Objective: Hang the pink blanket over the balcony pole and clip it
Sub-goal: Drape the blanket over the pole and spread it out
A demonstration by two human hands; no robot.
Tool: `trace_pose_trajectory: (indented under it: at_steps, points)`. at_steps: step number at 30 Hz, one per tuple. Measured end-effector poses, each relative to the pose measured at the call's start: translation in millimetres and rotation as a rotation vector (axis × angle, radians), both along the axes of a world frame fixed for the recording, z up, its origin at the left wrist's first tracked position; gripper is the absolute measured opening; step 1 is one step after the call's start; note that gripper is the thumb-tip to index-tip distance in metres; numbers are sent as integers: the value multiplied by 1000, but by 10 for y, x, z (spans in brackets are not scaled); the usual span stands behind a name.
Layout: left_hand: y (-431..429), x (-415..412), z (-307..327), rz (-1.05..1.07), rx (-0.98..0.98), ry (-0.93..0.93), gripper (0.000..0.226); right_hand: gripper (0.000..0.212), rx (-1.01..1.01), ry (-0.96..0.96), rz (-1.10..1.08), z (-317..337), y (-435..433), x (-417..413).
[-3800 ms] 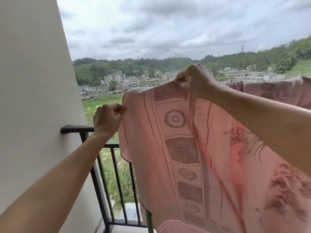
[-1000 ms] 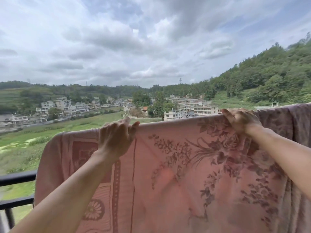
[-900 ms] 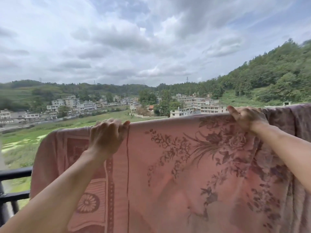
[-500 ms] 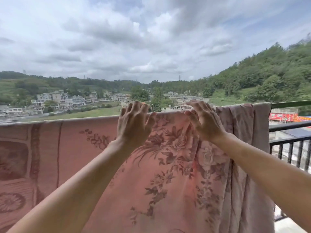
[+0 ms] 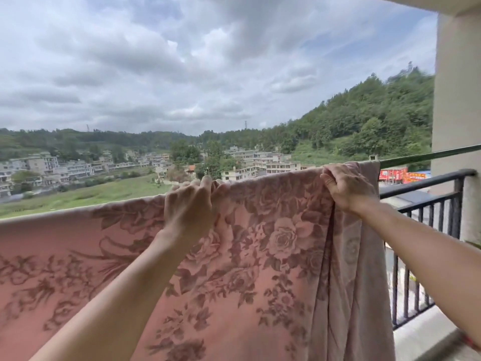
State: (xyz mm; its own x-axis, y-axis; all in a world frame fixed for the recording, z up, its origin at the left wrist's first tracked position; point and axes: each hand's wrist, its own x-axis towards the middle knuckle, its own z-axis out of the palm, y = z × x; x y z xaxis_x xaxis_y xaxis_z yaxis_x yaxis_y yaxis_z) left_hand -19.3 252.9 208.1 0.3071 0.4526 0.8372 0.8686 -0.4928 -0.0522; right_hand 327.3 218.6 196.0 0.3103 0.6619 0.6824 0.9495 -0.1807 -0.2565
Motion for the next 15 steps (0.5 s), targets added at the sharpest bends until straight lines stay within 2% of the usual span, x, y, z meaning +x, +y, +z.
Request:
trace_pose_trajectory:
  at_steps: [3, 6, 10, 12, 15]
  points:
    - [37, -8, 16, 14, 29, 35, 52, 54, -41, 29, -71, 48, 121, 438]
    - [100, 199, 108, -6, -35, 12, 53, 54, -51, 148, -35, 192, 251, 603]
    - [143, 913, 289, -140, -7, 14, 45, 50, 151, 325, 65, 254, 234, 770]
    - [93, 1385, 342, -234, -14, 49, 36, 41, 213, 293, 54, 183, 167, 979]
    - [68, 2033, 346, -343, -73, 95, 20, 36, 196, 201, 19, 75, 68, 1330]
